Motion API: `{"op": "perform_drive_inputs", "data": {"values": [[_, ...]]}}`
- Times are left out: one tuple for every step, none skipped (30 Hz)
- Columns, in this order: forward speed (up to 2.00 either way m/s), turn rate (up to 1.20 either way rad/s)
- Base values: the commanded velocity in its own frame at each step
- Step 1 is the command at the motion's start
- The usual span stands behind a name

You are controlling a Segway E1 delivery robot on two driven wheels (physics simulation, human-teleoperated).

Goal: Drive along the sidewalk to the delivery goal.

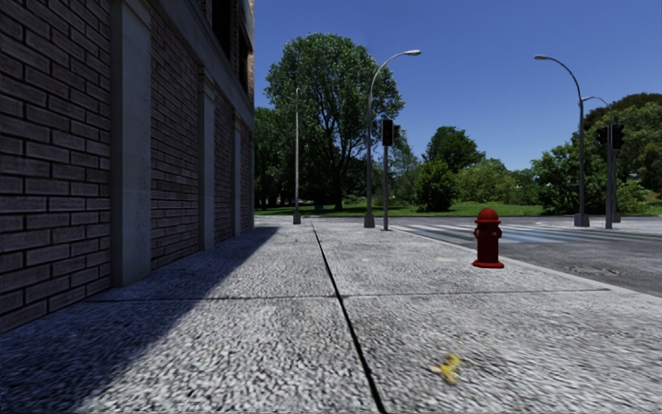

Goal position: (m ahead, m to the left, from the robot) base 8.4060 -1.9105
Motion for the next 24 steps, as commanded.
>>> {"op": "perform_drive_inputs", "data": {"values": [[1.21, 0.00], [1.12, 0.00], [1.09, 0.00], [1.09, 0.00], [1.08, 0.00], [1.08, -0.01], [1.08, -0.07], [1.08, -0.13], [1.08, -0.13], [1.08, -0.16], [1.08, -0.17], [1.09, -0.18], [1.09, -0.18], [1.09, -0.18], [1.09, -0.18], [1.09, -0.18], [1.09, -0.18], [1.10, -0.18], [1.10, -0.18], [1.11, -0.18], [1.12, -0.18], [1.12, -0.18], [1.12, -0.18], [1.13, -0.18]]}}
